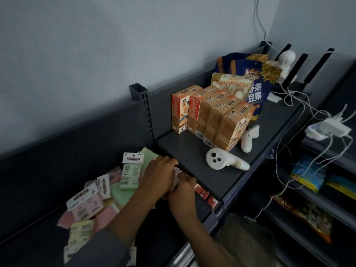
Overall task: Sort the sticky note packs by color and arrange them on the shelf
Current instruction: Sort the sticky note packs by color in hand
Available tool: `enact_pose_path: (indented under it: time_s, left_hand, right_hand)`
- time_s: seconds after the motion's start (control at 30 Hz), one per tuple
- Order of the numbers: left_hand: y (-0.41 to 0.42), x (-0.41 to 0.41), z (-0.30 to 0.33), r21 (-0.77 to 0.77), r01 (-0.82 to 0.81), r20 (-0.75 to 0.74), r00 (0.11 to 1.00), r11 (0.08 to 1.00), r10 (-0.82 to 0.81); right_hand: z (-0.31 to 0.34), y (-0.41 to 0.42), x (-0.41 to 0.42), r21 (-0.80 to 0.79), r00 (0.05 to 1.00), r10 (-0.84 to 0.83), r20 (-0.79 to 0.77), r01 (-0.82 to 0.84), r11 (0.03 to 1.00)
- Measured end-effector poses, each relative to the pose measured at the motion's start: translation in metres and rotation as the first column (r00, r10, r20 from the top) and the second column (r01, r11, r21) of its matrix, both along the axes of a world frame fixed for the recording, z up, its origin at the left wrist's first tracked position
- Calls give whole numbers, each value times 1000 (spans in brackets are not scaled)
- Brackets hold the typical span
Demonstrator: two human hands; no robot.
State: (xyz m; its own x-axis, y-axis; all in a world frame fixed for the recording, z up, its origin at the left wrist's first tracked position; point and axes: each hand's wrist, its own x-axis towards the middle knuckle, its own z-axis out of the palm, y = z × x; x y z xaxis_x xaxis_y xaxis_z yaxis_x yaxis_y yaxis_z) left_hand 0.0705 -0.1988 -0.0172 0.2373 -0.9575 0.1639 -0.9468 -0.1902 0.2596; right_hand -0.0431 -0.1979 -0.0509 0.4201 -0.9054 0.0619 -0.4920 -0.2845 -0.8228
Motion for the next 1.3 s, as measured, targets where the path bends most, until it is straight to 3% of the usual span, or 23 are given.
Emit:
enact_pose_path:
  time_s: [0.27, 0.4, 0.83, 0.93, 1.07, 1.2, 1.3]
  left_hand:
    - [-4, 3, 1, 162, -11, 75, 997, 987, -1]
    - [1, 2, 6, 129, -52, 27, 998, 990, 48]
    - [34, -9, 15, -47, -229, -335, 921, 972, 200]
    - [38, -9, 18, -62, -237, -346, 916, 970, 202]
    - [43, -8, 26, -112, -164, -228, 964, 980, 135]
    - [40, -12, 39, -243, -99, -112, 991, 965, 73]
    - [42, -19, 47, -315, -178, -127, 981, 932, 144]
  right_hand:
    - [4, -2, -7, 126, 999, 9, 41, -14, 992]
    - [-13, -4, 3, 142, 992, 126, -28, -121, 983]
    - [14, -1, 8, 123, 976, 177, -127, -161, 979]
    - [17, -3, 7, 184, 986, 163, -18, -157, 970]
    - [32, -7, 0, 272, 972, 97, 213, -155, 950]
    - [65, -10, -11, 211, 907, 2, 422, -100, 972]
    - [82, -16, -18, 174, 872, 21, 489, -122, 977]
